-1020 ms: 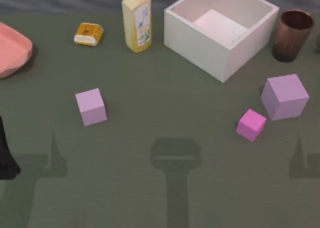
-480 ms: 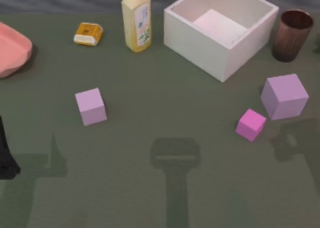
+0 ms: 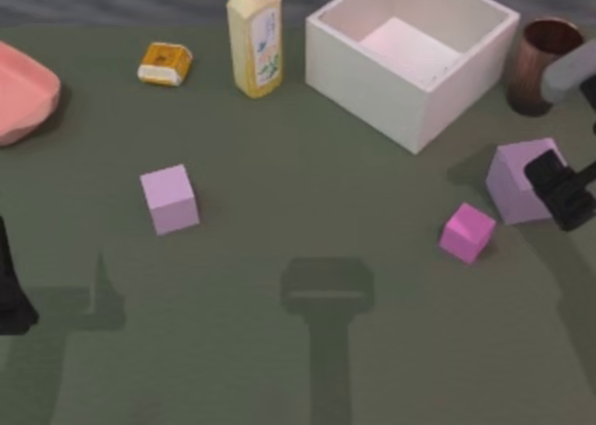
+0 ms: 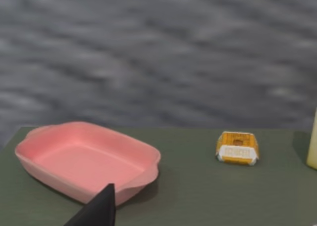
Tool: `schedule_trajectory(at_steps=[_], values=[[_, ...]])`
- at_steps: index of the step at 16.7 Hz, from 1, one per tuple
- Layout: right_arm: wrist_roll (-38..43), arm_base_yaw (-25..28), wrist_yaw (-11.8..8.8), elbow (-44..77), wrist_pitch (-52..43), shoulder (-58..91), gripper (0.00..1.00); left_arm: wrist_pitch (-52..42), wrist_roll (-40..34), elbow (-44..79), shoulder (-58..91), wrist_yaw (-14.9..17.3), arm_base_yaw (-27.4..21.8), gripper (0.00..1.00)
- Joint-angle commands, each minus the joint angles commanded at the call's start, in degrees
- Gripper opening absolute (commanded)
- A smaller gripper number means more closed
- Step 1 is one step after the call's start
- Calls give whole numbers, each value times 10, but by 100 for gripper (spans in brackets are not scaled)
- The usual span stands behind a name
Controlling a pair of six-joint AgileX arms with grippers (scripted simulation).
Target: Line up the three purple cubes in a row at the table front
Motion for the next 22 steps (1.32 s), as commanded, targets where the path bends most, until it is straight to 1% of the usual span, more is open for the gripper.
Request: schedule_trajectory(at_steps=[6,10,12,18,20,22], values=[[-67,46,1,218,-142,280,100,0,0,0,0,0,0,100],[-92,64,1,306,-192,381,100,0,0,0,0,0,0,100],[-97,68,2,324,-202,401,100,0,0,0,0,0,0,100],[-97,65,2,323,-200,402,100,0,0,0,0,0,0,100],[-98,67,2,309,-178,412,100,0,0,0,0,0,0,100],[-97,68,2,286,-133,432,100,0,0,0,0,0,0,100]])
